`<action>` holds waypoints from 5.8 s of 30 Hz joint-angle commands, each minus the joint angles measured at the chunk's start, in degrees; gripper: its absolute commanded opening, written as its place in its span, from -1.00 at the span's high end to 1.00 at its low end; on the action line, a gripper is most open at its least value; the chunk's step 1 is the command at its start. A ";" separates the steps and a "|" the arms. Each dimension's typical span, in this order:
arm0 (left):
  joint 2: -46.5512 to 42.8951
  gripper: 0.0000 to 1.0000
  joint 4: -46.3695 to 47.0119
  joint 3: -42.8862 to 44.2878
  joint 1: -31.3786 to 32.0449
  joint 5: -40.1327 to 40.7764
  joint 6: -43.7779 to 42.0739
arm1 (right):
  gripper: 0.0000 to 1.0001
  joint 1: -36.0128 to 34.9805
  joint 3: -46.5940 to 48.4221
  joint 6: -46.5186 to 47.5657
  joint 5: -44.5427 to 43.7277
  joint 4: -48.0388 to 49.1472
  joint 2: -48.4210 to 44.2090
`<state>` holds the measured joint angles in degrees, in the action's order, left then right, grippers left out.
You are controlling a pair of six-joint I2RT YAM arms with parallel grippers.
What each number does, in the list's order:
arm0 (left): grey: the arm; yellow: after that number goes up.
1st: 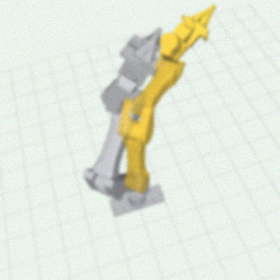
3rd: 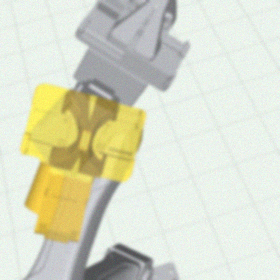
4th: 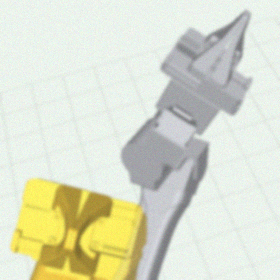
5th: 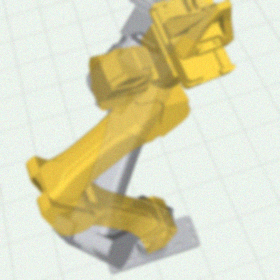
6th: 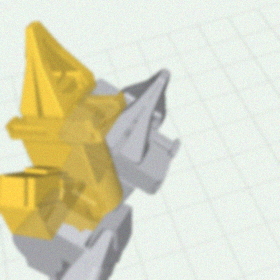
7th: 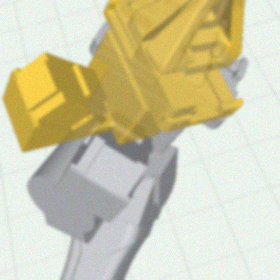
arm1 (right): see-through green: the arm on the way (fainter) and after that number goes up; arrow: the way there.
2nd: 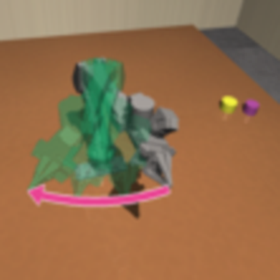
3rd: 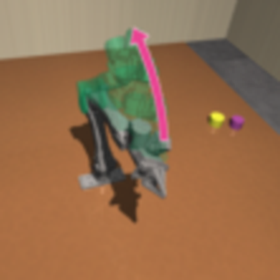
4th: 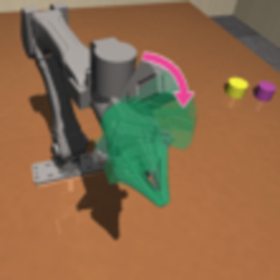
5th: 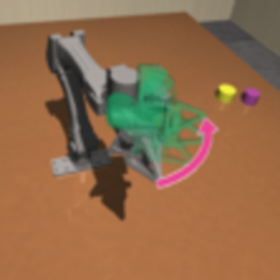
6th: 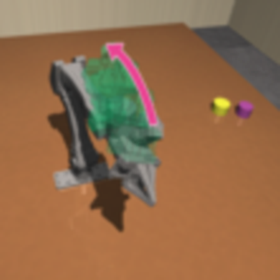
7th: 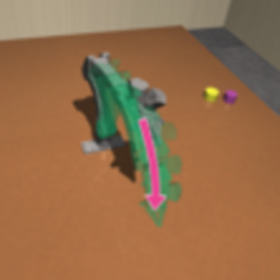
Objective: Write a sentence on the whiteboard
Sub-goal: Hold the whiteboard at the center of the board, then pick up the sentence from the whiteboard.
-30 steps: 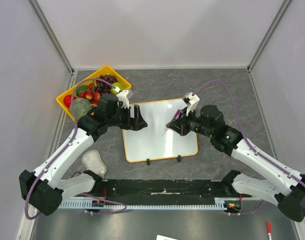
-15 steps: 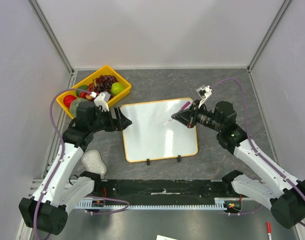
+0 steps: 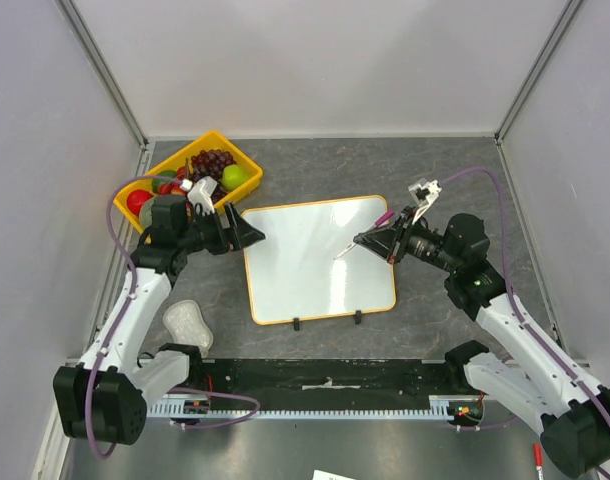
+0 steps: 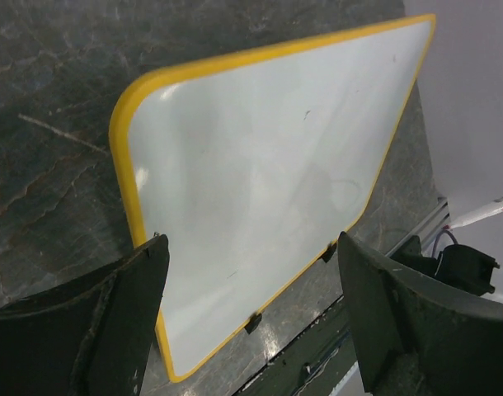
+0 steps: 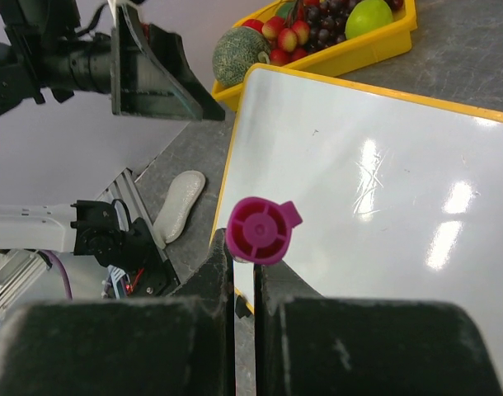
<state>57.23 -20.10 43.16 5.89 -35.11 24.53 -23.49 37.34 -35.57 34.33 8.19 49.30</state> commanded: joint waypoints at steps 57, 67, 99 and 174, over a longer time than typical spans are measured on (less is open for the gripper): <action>-2.30 -0.79 10.25 1.05 -2.90 -4.26 -2.91 | 1.00 0.46 -11.76 -6.00 -7.96 23.80 1.15; -2.83 -0.79 9.82 1.14 -2.99 -3.74 -3.35 | 1.00 0.54 -12.03 -6.44 -7.61 24.69 1.06; -5.21 -0.77 19.47 -12.57 -2.99 1.19 5.08 | 1.00 -11.22 -0.26 1.47 -14.28 12.47 5.28; 17.38 0.90 76.00 -33.67 -2.11 -15.95 13.08 | 1.00 -30.48 19.70 15.53 -47.15 22.93 33.05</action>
<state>74.15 56.86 8.95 3.57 -51.42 40.42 -52.86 54.81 -21.30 -8.69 25.71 81.62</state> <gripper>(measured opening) 0.317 0.061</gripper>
